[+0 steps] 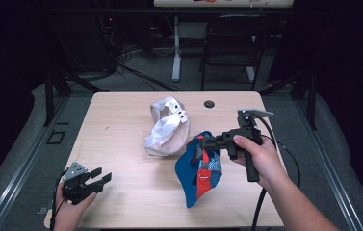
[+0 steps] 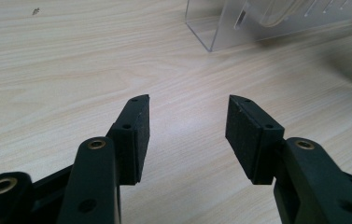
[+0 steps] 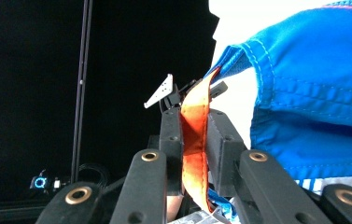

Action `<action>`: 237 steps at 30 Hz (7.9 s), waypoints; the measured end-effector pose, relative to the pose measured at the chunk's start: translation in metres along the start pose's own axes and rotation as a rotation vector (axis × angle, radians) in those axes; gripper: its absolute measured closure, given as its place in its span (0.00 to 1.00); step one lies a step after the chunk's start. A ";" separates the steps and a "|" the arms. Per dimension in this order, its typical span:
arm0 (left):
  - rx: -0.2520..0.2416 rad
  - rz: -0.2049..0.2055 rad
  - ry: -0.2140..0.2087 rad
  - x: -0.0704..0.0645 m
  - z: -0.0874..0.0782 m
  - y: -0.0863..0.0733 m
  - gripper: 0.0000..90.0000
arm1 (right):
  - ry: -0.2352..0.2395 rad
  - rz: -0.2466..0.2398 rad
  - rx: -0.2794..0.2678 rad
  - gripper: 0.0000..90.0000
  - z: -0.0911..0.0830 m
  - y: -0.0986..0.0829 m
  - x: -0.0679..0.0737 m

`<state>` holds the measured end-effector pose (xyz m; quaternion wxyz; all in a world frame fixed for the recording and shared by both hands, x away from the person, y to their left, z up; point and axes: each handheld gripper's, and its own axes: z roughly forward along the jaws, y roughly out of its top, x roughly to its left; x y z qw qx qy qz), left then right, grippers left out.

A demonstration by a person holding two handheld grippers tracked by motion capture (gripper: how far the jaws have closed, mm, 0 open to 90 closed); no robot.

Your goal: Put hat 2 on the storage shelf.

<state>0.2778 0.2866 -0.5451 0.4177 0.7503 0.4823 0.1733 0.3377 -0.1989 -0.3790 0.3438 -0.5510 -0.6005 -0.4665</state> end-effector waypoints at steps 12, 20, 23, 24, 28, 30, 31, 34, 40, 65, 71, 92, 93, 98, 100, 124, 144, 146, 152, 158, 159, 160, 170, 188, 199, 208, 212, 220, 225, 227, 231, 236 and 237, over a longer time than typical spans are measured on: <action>-0.006 0.000 0.003 -0.001 0.002 -0.001 0.56 | -0.044 -0.008 -0.132 0.87 -0.053 0.011 0.019; 0.011 0.011 0.003 0.000 0.003 0.000 0.56 | -0.072 -0.003 -0.210 0.87 -0.072 0.028 0.031; 0.008 0.005 0.006 0.000 0.002 0.000 0.56 | -0.080 -0.005 -0.247 0.87 -0.078 0.036 0.036; 0.000 0.004 0.008 0.001 0.003 0.000 0.56 | -0.082 -0.006 -0.251 0.87 -0.079 0.038 0.037; 0.003 0.004 0.008 0.001 0.004 -0.001 0.56 | -0.088 0.000 -0.269 0.87 -0.082 0.046 0.040; 0.012 0.005 0.006 0.001 0.003 0.000 0.55 | -0.091 0.005 -0.289 0.87 -0.080 0.053 0.042; 0.010 0.005 0.007 0.001 0.003 0.000 0.55 | -0.096 0.003 -0.289 0.86 -0.080 0.056 0.043; 0.007 0.003 0.007 0.002 0.004 0.000 0.55 | -0.101 0.011 -0.306 0.86 -0.077 0.065 0.045; 0.012 -0.001 0.004 0.004 0.004 -0.001 0.55 | -0.109 0.017 -0.326 0.86 -0.069 0.084 0.048; 0.020 0.001 -0.003 0.004 0.004 -0.001 0.55 | -0.184 0.043 -0.337 0.86 -0.057 0.108 0.035; 0.020 -0.001 -0.002 0.005 0.004 -0.001 0.55 | -0.193 0.040 -0.329 0.86 -0.048 0.110 0.033; 0.017 0.000 -0.001 0.004 0.006 -0.002 0.55 | -0.236 0.062 -0.286 0.86 -0.036 0.103 -0.002; 0.017 0.000 0.000 0.004 0.006 -0.002 0.55 | -0.235 0.063 -0.286 0.86 -0.037 0.103 -0.001; 0.017 -0.001 0.000 0.004 0.006 -0.002 0.55 | -0.243 0.058 -0.292 0.86 -0.038 0.101 0.000; 0.017 -0.003 0.000 0.004 0.006 -0.002 0.55 | -0.244 0.053 -0.289 0.86 -0.039 0.101 0.001; 0.002 -0.007 0.010 0.005 0.006 -0.002 0.55 | -0.441 -0.145 -0.292 0.56 -0.052 0.079 0.017; 0.014 -0.012 0.017 0.007 0.008 -0.004 0.52 | -0.532 -0.424 -0.331 0.47 -0.052 0.007 -0.010; 0.007 -0.011 0.020 0.006 0.010 -0.004 0.52 | -0.550 -0.446 -0.331 0.48 -0.050 -0.001 -0.015; 0.014 -0.007 0.017 0.007 0.011 -0.003 0.49 | -0.585 -0.518 -0.358 0.46 -0.043 -0.024 -0.029; 0.004 -0.002 0.023 0.008 0.014 -0.003 0.44 | -0.617 -0.535 -0.382 0.44 -0.036 -0.043 -0.044; 0.001 -0.001 0.024 0.008 0.014 -0.004 0.44 | -0.623 -0.538 -0.384 0.44 -0.035 -0.046 -0.048; -0.001 0.000 0.026 0.008 0.014 -0.004 0.43 | -0.630 -0.540 -0.385 0.46 -0.033 -0.049 -0.051; -0.013 0.012 0.042 0.009 0.015 -0.005 0.41 | -0.670 -0.593 -0.384 0.45 -0.013 -0.077 -0.096; 0.006 0.015 0.033 0.007 0.021 -0.007 0.41 | -0.710 -0.571 -0.389 0.47 0.000 -0.099 -0.146; 0.016 0.036 0.023 0.004 0.022 -0.006 0.41 | -0.706 -0.576 -0.425 0.52 0.007 -0.103 -0.159; 0.031 0.073 0.022 0.000 0.025 -0.005 0.42 | -0.721 -0.623 -0.359 0.52 0.027 -0.102 -0.162; 0.023 0.080 0.026 -0.002 0.027 -0.006 0.42 | -0.733 -0.632 -0.333 0.52 0.030 -0.103 -0.161; 0.044 0.080 0.029 0.000 0.027 -0.004 0.42 | -0.706 -0.587 -0.329 0.52 0.027 -0.102 -0.162; 0.051 0.080 0.033 -0.001 0.027 -0.004 0.42 | -0.699 -0.567 -0.341 0.52 0.024 -0.102 -0.164; 0.043 0.075 0.031 -0.002 0.027 -0.004 0.43 | -0.696 -0.566 -0.354 0.52 0.023 -0.102 -0.163; 0.064 0.076 0.012 -0.007 0.028 -0.003 0.45 | -0.693 -0.560 -0.362 0.52 0.021 -0.102 -0.164; 0.034 0.111 -0.033 -0.022 0.032 0.002 0.45 | -0.680 -0.550 -0.390 0.52 0.015 -0.101 -0.163; 0.034 0.111 -0.033 -0.022 0.032 0.002 0.45 | -0.673 -0.537 -0.395 0.52 0.013 -0.101 -0.164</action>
